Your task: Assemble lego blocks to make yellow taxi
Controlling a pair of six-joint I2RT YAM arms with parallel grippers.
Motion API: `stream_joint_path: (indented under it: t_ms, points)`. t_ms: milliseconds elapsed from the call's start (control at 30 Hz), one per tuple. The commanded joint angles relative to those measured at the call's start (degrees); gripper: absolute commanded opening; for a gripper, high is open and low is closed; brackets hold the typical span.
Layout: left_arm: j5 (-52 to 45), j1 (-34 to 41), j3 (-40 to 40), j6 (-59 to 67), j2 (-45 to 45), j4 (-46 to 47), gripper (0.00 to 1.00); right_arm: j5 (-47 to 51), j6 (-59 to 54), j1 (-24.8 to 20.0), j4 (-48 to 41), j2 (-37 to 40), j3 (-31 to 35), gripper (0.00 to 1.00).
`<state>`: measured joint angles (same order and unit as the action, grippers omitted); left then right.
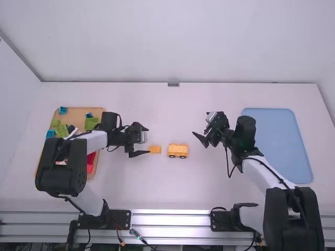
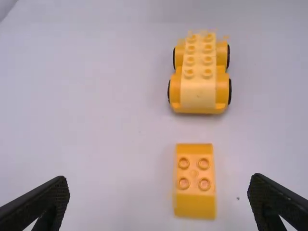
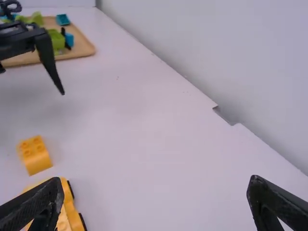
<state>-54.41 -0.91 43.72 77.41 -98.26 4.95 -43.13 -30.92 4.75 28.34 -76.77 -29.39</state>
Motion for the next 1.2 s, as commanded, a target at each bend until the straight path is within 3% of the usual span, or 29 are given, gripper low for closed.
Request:
stream_joint_path:
  t_ms: [0, 167, 400, 567, 833, 1167]
  points:
    - [-4.7, 0.6, -2.1, -5.0, -1.0, -2.6, 0.99, -0.5, -4.1, 1.7, -0.1, -2.4, 0.5, 0.99]
    - [-4.7, 0.4, -2.4, -6.1, -1.2, -2.9, 0.99, -1.2, -6.2, 2.4, 0.7, -6.9, 0.4, 0.99]
    - [-4.7, 1.0, -0.9, -6.0, -5.4, -4.0, 0.99, -15.0, -9.7, 0.7, 3.4, -13.4, 0.4, 0.99]
    - [-4.8, 1.1, 1.8, -6.0, -9.7, -3.9, 0.99, -16.0, -9.9, 0.0, 5.1, -17.4, 0.5, 0.99]
    - [-5.0, 2.1, 4.7, -2.3, -15.4, -3.7, 0.99, -15.4, -14.3, 2.9, 5.9, -23.2, 0.5, 0.99]
    - [-6.6, 3.2, 5.1, -1.5, -17.0, -4.0, 0.99, -16.2, -18.7, 3.1, 6.0, -28.0, 0.5, 0.99]
